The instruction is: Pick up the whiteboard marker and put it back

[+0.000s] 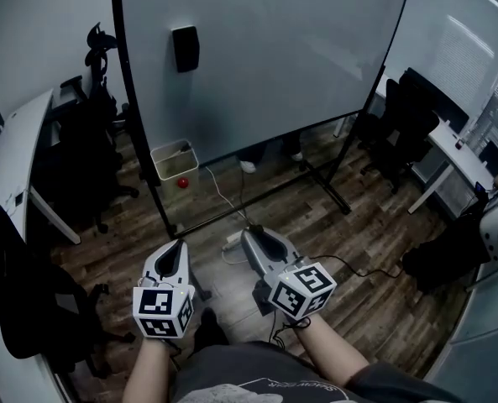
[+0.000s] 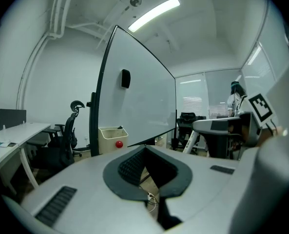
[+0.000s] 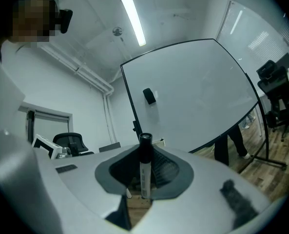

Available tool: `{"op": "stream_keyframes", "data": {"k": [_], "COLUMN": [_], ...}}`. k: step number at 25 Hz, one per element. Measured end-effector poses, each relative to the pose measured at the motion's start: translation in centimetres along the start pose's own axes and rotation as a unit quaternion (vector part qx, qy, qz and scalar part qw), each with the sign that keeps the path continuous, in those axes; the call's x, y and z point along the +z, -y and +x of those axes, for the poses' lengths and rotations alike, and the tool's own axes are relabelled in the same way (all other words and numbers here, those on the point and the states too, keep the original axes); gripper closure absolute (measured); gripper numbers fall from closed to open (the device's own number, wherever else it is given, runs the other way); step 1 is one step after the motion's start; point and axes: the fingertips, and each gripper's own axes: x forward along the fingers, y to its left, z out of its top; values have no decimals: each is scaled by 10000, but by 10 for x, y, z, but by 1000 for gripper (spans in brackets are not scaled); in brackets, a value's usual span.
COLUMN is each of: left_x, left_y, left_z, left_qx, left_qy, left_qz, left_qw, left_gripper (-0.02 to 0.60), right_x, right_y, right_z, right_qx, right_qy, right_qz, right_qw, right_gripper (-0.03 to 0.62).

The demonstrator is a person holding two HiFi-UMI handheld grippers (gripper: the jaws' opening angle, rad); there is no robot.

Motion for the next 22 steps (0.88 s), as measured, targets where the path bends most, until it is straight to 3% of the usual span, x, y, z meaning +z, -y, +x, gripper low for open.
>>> {"op": "stream_keyframes", "data": {"k": [9,22], "left_x": [-9,-11], "left_y": [21,19], "left_z": [-22,-27], "left_qx": [25,192], "left_qy": [-18,22], "left_qz": [-11,-98], "left_qw": [10000,9998], "left_gripper": [569,569], "right_x": [-12,-12], "right_y": [-3,-4], "right_z": [-32,-37], "right_qx": [3,24], "right_qy": [-95,-79], "right_qz": [-36,-35], "right_qw": [9999,10000], "right_gripper": [516,516]}}
